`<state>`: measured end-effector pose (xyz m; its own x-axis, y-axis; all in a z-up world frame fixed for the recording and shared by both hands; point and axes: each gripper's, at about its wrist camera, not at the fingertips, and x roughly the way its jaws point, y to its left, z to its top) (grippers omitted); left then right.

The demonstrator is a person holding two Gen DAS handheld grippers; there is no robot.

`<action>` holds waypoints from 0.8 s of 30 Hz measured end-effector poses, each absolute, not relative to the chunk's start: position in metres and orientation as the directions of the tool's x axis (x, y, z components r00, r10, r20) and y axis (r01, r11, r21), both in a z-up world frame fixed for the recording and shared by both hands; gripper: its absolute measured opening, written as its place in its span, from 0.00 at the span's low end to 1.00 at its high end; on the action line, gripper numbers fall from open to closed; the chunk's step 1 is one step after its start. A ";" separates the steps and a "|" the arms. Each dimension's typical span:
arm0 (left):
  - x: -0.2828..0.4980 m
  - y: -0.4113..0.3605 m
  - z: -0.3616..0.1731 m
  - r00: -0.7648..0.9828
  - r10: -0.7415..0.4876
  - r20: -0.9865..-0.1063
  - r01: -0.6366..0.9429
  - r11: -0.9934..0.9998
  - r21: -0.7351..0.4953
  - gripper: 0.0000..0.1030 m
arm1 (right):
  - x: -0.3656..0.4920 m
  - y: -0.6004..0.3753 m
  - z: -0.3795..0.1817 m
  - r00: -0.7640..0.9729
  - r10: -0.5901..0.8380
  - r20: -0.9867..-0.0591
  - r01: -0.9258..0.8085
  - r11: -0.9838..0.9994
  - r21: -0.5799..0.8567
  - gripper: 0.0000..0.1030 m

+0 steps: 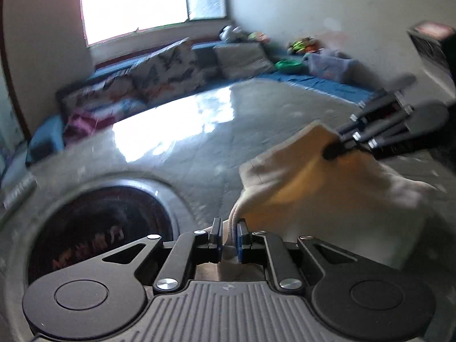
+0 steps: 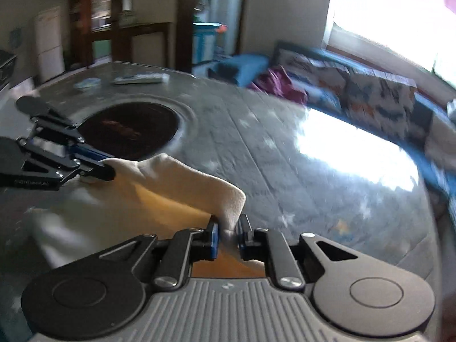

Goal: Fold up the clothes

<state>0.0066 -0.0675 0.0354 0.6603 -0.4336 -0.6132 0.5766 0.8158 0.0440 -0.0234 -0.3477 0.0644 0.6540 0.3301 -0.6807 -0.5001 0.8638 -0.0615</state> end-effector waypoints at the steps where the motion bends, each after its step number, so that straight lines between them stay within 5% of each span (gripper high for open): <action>1: 0.016 -0.068 0.031 0.659 -0.425 -0.620 0.566 0.823 0.038 0.13 | -0.020 -0.350 0.056 0.656 0.324 -0.682 -0.480 0.876 -0.046 0.21; 24: 0.034 -0.068 0.044 0.698 -0.363 -0.617 0.449 0.893 -0.018 0.14 | -0.053 -0.410 0.043 0.748 0.254 -0.613 -0.231 0.966 0.119 0.12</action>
<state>0.0340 -0.0684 0.0439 0.6982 -0.3631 -0.6170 0.4487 0.8935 -0.0180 -0.0533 -0.4097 0.0429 0.7477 0.2544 -0.6134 -0.2311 0.9656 0.1188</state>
